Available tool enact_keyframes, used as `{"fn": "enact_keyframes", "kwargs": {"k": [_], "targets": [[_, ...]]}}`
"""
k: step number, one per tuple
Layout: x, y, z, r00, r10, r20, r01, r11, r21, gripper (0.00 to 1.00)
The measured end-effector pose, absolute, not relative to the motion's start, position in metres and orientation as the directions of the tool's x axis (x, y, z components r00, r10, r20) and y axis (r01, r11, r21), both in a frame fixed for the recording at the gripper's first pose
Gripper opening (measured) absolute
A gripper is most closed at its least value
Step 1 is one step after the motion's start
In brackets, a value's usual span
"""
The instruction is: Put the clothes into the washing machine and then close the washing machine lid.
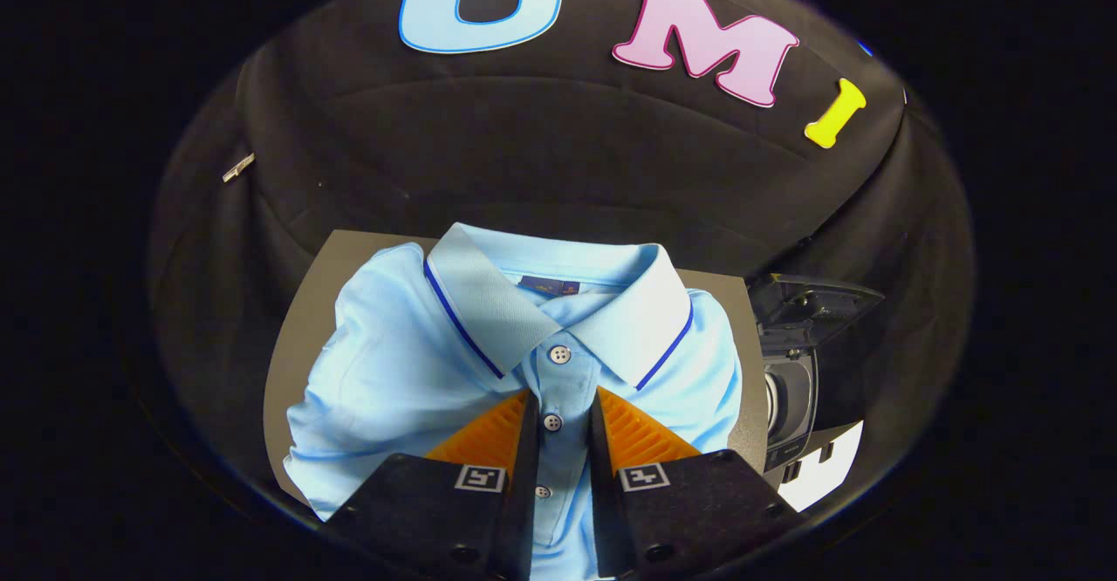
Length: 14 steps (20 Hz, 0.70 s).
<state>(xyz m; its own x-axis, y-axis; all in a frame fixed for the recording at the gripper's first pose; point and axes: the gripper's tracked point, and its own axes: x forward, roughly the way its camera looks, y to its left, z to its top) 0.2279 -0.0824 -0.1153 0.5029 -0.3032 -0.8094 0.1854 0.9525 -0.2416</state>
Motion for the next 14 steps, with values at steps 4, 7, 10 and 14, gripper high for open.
{"fn": "enact_keyframes", "kwargs": {"k": [4,7,10,14], "targets": [[0.229,-0.082,-0.114,0.52,-0.272,-0.81,0.218,0.959,-0.182,0.33],[0.229,-0.082,-0.109,0.566,-0.233,-0.791,0.214,0.968,-0.132,0.08],[0.229,-0.08,-0.107,0.629,-0.21,-0.748,0.209,0.973,-0.098,0.08],[0.23,-0.075,-0.093,0.762,-0.156,-0.628,0.188,0.982,-0.017,0.08]]}}
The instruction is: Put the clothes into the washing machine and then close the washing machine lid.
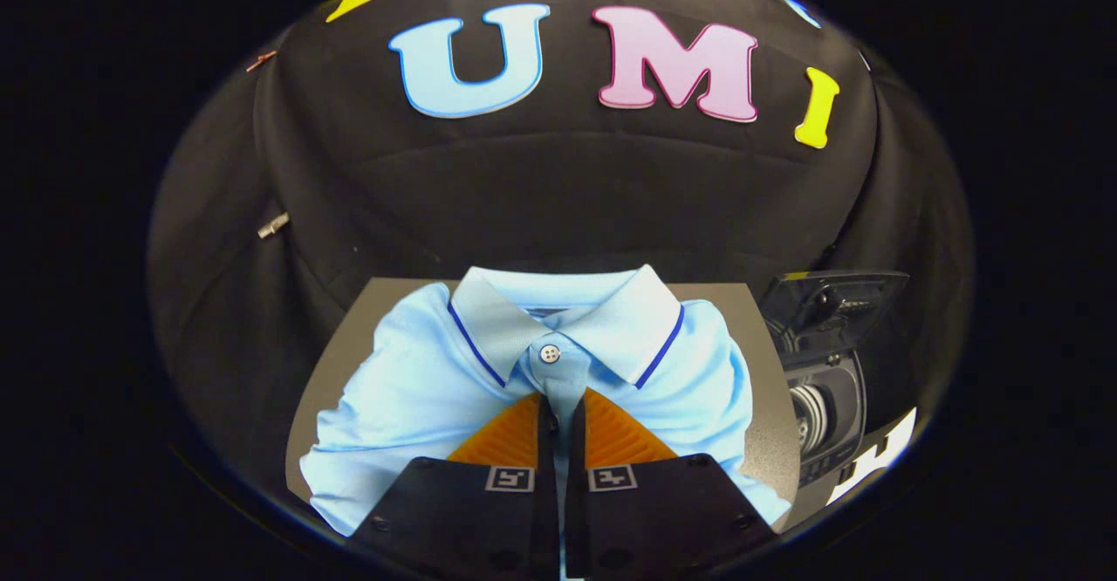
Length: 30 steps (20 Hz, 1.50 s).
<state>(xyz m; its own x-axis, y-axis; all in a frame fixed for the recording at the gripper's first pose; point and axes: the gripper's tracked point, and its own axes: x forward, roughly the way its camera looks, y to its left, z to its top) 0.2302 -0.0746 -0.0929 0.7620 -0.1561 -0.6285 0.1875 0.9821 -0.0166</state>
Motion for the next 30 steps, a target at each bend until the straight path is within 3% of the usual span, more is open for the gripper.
{"fn": "enact_keyframes", "kwargs": {"k": [5,19,30], "targets": [[0.218,-0.074,-0.072,0.855,-0.121,-0.505,0.183,0.98,0.074,0.08],[0.178,-0.053,0.042,0.951,-0.161,-0.264,0.131,0.983,-0.127,0.08],[0.134,-0.172,0.115,0.971,-0.138,-0.193,0.118,0.987,-0.114,0.07]]}}
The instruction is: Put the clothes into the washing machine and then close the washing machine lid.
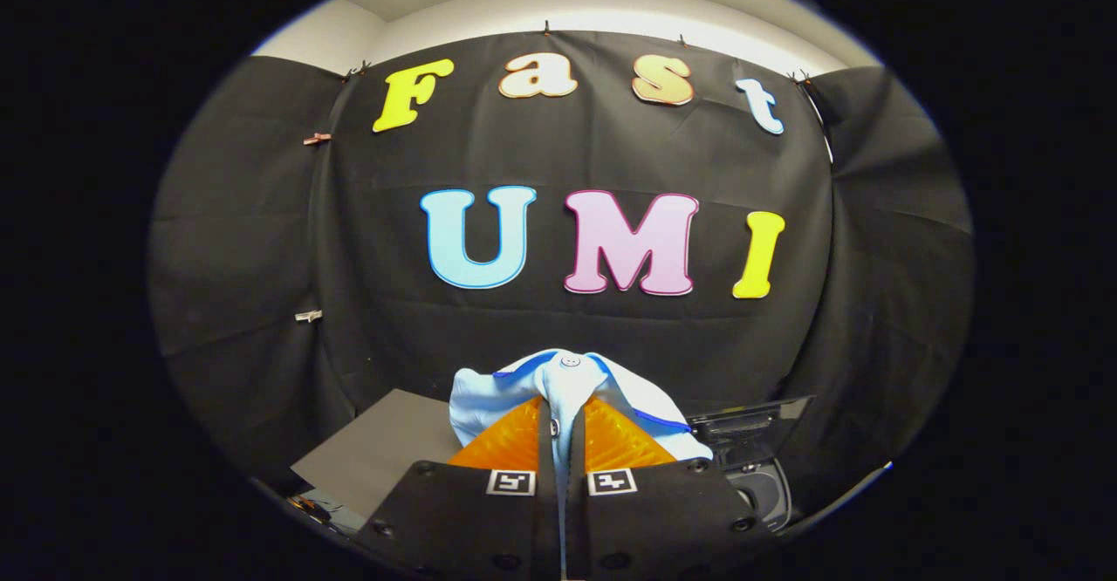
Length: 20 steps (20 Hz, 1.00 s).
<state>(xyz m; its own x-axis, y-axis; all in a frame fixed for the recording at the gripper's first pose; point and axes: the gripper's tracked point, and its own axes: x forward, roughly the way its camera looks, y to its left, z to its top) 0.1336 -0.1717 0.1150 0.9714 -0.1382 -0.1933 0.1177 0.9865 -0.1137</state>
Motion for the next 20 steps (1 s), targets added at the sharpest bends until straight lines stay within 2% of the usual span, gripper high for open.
{"fn": "enact_keyframes", "kwargs": {"k": [8,20], "targets": [[0.108,-0.273,0.107,0.964,-0.128,-0.235,0.108,0.99,-0.095,0.07],[0.111,-0.393,0.053,0.934,-0.201,-0.297,0.189,0.979,-0.072,0.07]]}}
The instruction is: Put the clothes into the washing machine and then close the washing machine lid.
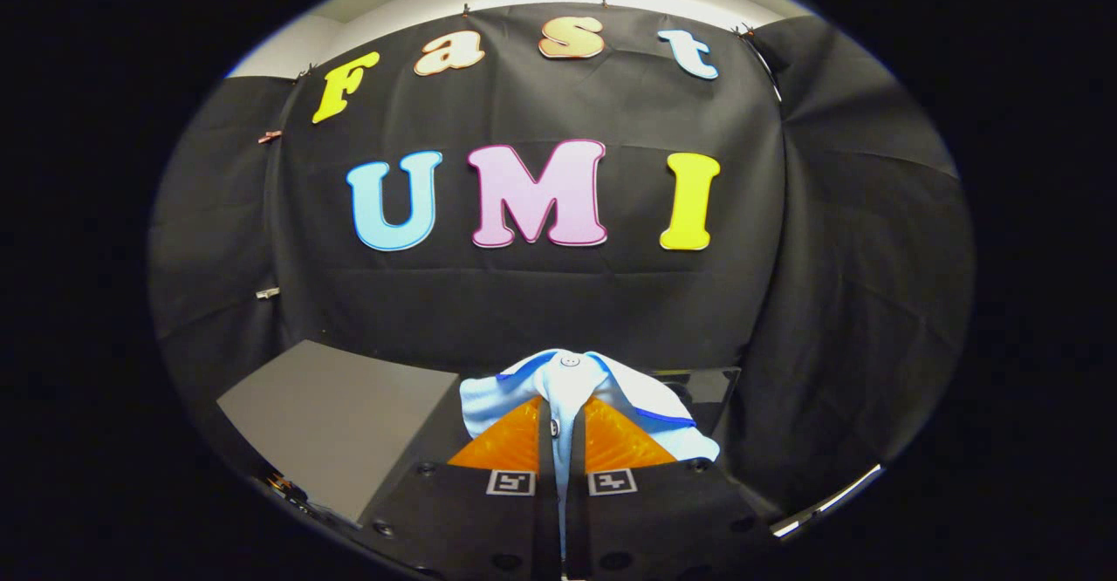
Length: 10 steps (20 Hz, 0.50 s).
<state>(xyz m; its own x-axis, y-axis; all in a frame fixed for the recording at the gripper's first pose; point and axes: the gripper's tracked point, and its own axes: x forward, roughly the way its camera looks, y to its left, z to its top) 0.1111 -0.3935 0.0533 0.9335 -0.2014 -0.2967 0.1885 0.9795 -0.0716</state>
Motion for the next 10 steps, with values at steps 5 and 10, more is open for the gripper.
{"fn": "enact_keyframes", "kwargs": {"k": [5,10], "targets": [[0.117,-0.43,-0.002,0.912,-0.224,-0.344,0.211,0.975,-0.075,0.08],[0.126,-0.456,-0.076,0.869,-0.247,-0.428,0.232,0.969,-0.087,0.08]]}}
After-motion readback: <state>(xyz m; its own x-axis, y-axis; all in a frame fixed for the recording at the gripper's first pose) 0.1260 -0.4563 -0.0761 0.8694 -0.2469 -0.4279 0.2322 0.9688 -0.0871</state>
